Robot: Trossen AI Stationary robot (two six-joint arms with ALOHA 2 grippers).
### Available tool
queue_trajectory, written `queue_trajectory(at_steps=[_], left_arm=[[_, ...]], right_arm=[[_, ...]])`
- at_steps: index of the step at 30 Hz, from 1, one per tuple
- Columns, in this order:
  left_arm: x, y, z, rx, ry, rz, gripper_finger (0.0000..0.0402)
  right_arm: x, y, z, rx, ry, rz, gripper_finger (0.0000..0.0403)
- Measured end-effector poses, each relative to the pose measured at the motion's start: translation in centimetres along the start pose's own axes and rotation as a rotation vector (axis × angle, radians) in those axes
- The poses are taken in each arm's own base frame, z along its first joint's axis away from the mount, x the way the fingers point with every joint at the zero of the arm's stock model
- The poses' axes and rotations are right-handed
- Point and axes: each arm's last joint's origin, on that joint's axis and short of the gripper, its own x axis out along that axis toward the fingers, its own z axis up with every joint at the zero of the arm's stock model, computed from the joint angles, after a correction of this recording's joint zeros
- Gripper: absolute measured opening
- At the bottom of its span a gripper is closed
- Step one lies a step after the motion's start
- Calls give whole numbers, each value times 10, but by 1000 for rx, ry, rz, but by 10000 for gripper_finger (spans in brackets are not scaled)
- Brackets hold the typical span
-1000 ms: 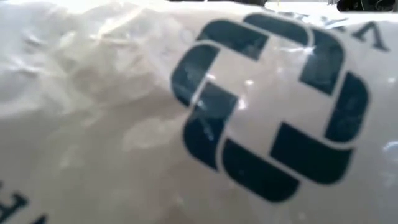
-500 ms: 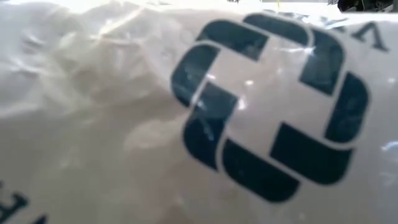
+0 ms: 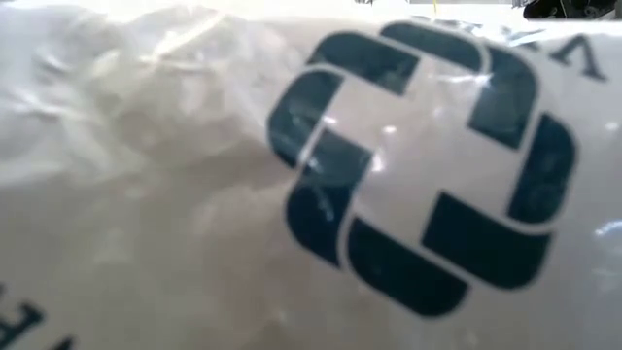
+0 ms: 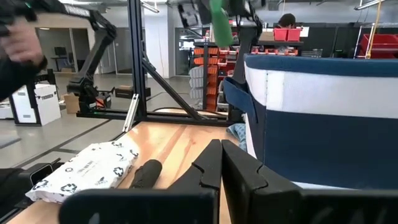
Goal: Pick & place medical supplies in basket/bin
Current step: Put the green bandage into the blue bin
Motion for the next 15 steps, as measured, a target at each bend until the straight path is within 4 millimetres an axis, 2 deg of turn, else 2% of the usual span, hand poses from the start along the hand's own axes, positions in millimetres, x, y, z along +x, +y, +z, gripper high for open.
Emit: queue_trajectory(at_steps=[5,7,12,15], left_arm=[[-7,-2,-63,-100,-122,124,94],[-8,-1,-82,-158,-187,194,93],[-15,4,-104,-287,-281,315,93],[-15,7,-107,-347,-286,366,93]], right_arm=[[0,0,-1,19,7,0,0],[0,0,-1,23,9,0,0],[0,0,-1,23,10,0,0],[0,0,-1,21,11,1,0]])
